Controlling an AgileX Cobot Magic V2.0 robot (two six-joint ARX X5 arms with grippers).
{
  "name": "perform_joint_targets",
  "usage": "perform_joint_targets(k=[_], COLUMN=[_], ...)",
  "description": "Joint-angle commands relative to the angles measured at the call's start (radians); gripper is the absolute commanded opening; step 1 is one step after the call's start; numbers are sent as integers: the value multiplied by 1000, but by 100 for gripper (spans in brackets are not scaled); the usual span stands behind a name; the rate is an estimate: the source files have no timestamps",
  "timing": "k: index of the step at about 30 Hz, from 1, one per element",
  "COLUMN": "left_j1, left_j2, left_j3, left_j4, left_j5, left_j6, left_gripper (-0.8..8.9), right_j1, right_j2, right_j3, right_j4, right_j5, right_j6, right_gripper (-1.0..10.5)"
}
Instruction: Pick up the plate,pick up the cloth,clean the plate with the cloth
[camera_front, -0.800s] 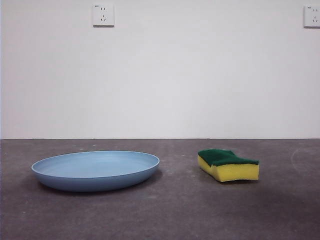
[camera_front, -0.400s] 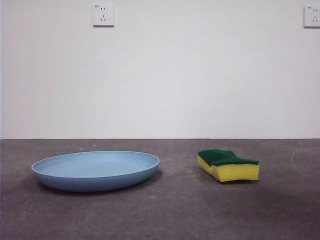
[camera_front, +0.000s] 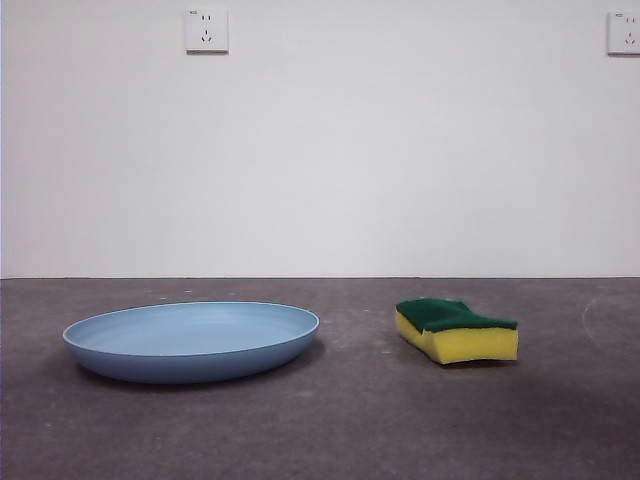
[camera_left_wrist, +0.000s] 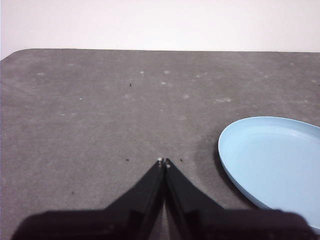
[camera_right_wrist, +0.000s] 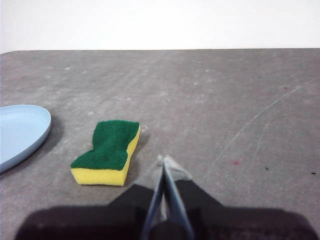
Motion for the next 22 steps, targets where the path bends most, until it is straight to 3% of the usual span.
perform_joint_targets(k=[1,22], left_j1=[3,3], left_j2=[-3,-3], left_j3=[-14,-14], left_j4=[1,1], left_j5=[-1,-1], left_j6=[-6,-6], left_gripper=[-3,-3], right_j1=[0,0], right_j2=[-2,-2], right_j3=[-13,-13], right_j4=[-6,-6], right_j5=[0,0], right_j6=[9,9], right_gripper=[1,1])
